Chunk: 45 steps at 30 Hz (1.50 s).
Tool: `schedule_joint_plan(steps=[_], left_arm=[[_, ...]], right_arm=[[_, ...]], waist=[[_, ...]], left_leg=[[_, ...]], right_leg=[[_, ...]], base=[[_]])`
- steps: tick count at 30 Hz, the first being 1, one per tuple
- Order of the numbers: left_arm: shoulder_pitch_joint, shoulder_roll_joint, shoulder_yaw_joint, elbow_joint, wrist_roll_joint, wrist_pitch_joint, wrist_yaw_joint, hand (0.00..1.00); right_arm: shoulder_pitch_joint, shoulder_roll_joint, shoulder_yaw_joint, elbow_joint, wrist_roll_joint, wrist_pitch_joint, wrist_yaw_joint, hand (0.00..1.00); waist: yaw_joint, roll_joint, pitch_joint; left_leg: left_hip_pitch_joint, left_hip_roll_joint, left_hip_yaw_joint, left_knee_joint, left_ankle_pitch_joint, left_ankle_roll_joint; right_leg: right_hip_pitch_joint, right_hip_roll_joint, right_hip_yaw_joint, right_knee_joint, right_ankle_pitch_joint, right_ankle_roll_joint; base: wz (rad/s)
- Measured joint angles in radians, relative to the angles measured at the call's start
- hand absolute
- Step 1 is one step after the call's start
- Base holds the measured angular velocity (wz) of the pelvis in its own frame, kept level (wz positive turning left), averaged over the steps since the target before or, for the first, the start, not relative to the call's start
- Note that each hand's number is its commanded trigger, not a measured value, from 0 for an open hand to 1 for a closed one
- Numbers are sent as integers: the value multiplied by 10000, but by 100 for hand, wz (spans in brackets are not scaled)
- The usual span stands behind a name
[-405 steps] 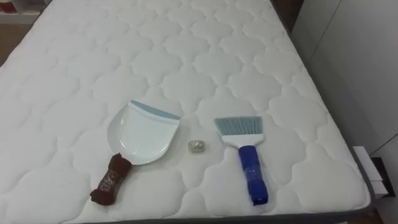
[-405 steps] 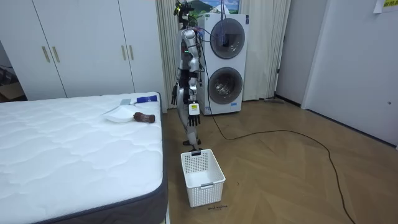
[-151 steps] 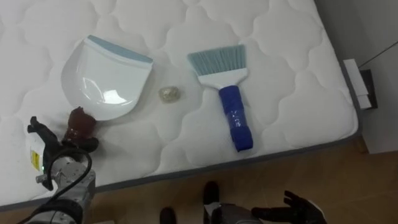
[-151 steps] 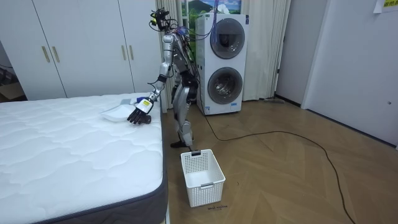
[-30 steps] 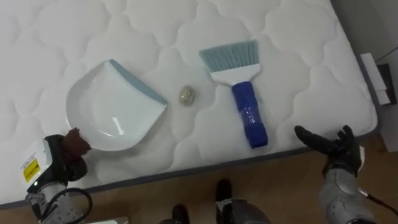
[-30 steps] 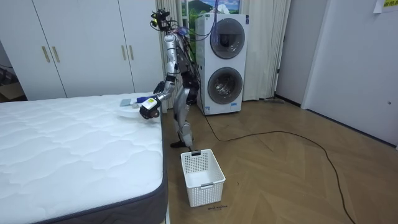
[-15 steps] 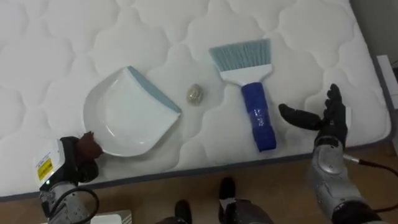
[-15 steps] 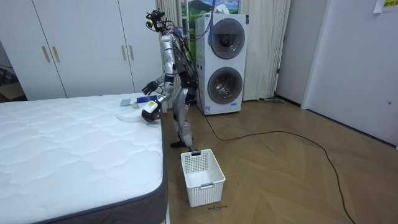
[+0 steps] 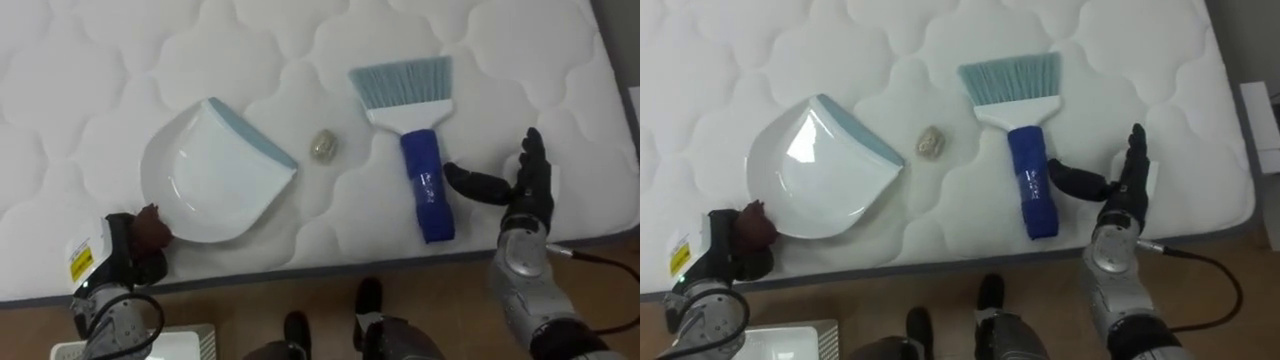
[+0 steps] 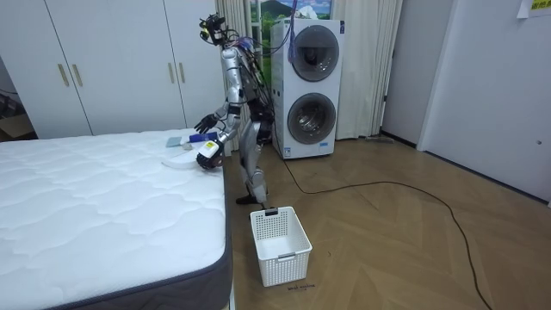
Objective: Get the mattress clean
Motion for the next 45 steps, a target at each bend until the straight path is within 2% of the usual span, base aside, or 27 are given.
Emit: schedule_joint_plan(steps=[4, 7, 16, 25, 31, 45], left_arm=[[-1, 22, -172, -15, -40, 7, -51, 100], [-42, 19, -248, -14, -87, 10, -122, 100], [-74, -59, -417, -19, -90, 4, -148, 100], [96, -204, -483, -118, -81, 16, -139, 100], [157, -211, -629, -95, -82, 20, -159, 100], [175, -360, -643, 1, -98, 196, -567, 100]], right_arm=[[-7, 1, 73, 38, 19, -18, -1, 0], [-7, 6, 90, 106, 21, -110, 0, 0], [-6, 156, 84, 139, 6, -125, 219, 0], [3, 170, 101, 24, -8, -124, 189, 0], [18, 227, 391, 35, -13, -124, 294, 0], [112, 369, 819, 29, -45, -122, 312, 0]], waist=[[25, 24, 2], [26, 96, 46], [18, 161, 71], [20, 226, 27], [-32, 259, -54], [-47, 245, -67]], left_leg=[[9, 2, -2, -2, 1, 1], [63, 0, -10, 1, 3, 5], [147, -8, 18, 29, 7, 13], [162, -15, 43, 46, 8, 13], [226, -38, 53, 24, 38, 21], [426, -50, 63, -58, 83, 15]], right_leg=[[18, -44, -126, 28, 1, -2], [92, -78, -210, 16, 6, -9], [132, -91, -168, 114, 3, -12], [130, -103, -137, 169, 3, -14], [175, -112, -114, 156, 6, -16], [380, -127, -118, 121, 25, -41]], base=[[0], [0], [0], [0], [0], [0]])
